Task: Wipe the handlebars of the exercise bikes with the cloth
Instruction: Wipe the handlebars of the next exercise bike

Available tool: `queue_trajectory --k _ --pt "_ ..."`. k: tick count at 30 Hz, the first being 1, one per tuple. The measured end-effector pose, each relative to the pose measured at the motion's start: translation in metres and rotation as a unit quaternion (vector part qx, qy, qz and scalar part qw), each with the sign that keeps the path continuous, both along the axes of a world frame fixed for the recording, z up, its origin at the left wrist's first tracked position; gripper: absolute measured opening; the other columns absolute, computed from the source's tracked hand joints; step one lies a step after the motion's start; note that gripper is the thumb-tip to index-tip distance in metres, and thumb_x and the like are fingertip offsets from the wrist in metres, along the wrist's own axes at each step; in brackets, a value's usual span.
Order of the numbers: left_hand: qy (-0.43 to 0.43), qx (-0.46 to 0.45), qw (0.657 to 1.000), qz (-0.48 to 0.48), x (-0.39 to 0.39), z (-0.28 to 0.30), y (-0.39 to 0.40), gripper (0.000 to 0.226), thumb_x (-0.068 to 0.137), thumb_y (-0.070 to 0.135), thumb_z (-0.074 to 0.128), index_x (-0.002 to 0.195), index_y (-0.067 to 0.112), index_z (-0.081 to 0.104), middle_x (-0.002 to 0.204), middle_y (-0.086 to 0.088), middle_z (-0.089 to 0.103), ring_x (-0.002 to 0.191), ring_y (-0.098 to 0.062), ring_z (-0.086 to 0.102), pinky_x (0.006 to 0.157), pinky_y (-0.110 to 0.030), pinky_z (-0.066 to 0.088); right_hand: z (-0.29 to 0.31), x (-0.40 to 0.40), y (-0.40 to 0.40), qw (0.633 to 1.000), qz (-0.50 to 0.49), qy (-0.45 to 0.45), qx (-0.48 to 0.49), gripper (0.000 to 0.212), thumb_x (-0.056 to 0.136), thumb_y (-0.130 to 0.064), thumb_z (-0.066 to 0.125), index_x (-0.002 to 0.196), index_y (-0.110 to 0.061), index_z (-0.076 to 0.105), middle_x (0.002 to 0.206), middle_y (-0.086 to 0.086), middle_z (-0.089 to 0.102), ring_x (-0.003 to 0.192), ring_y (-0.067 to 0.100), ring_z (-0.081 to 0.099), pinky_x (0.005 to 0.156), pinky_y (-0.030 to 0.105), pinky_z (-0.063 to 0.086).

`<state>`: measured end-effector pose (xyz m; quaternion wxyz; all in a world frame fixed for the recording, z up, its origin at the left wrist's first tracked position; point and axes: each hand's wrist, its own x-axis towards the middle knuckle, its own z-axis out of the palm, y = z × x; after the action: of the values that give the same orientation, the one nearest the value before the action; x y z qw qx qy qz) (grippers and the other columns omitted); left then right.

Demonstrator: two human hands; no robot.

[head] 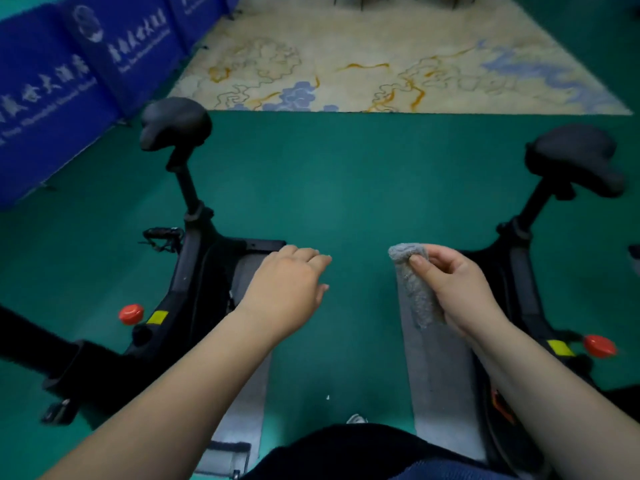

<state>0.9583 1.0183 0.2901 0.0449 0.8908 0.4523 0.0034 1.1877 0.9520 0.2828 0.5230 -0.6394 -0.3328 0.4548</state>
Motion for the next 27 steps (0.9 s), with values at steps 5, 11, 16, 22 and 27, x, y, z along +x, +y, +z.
queue_trajectory --k 5,11,16,22,27 --pt "0.006 -0.001 0.997 -0.079 0.070 -0.001 0.021 0.049 0.094 0.042 0.047 0.140 0.026 0.041 0.136 0.005 0.051 0.121 -0.021 0.044 0.101 -0.037 0.038 -0.001 0.056 -0.010 0.999 -0.033 -0.031 -0.003 0.012 0.090 -0.018 0.062 0.092 -0.025 0.071 0.089 -0.002 0.074 0.085 0.014 0.067 0.085 0.039 0.051" --pt "0.014 -0.001 0.977 -0.211 0.155 0.001 0.048 0.043 0.094 0.041 0.046 0.135 0.025 0.046 0.130 0.003 0.055 0.118 -0.022 0.046 0.095 -0.036 0.041 -0.002 0.108 -0.025 0.985 -0.117 -0.128 -0.007 0.009 0.093 -0.032 0.057 0.093 -0.031 0.066 0.093 0.011 0.070 0.087 0.020 0.066 0.088 0.050 0.050" --pt "0.024 -0.004 0.948 -0.319 0.218 -0.001 0.082 0.046 0.095 0.041 0.044 0.138 0.027 0.043 0.132 0.004 0.053 0.120 -0.021 0.044 0.098 -0.035 0.039 0.003 0.135 -0.023 0.957 -0.239 -0.162 -0.011 0.016 0.096 -0.026 0.055 0.095 -0.036 0.066 0.098 -0.003 0.072 0.092 0.024 0.069 0.090 0.052 0.051" --pt "0.012 0.008 0.893 -0.449 0.288 0.008 0.135 0.046 0.096 0.041 0.043 0.140 0.030 0.040 0.134 0.010 0.050 0.122 -0.017 0.042 0.099 -0.031 0.034 0.017 0.151 -0.005 0.891 -0.419 -0.175 -0.003 0.020 0.093 -0.012 0.058 0.098 -0.029 0.068 0.097 -0.020 0.068 0.087 -0.012 0.062 0.081 0.008 0.046" --pt "0.005 0.010 0.834 -0.552 0.340 0.021 0.156 0.046 0.096 0.041 0.043 0.141 0.030 0.040 0.135 0.010 0.050 0.123 -0.017 0.041 0.100 -0.032 0.034 0.022 0.151 -0.003 0.818 -0.548 -0.174 -0.014 0.019 0.093 -0.011 0.059 0.097 -0.027 0.068 0.093 -0.017 0.069 0.085 -0.012 0.064 0.071 -0.001 0.041"
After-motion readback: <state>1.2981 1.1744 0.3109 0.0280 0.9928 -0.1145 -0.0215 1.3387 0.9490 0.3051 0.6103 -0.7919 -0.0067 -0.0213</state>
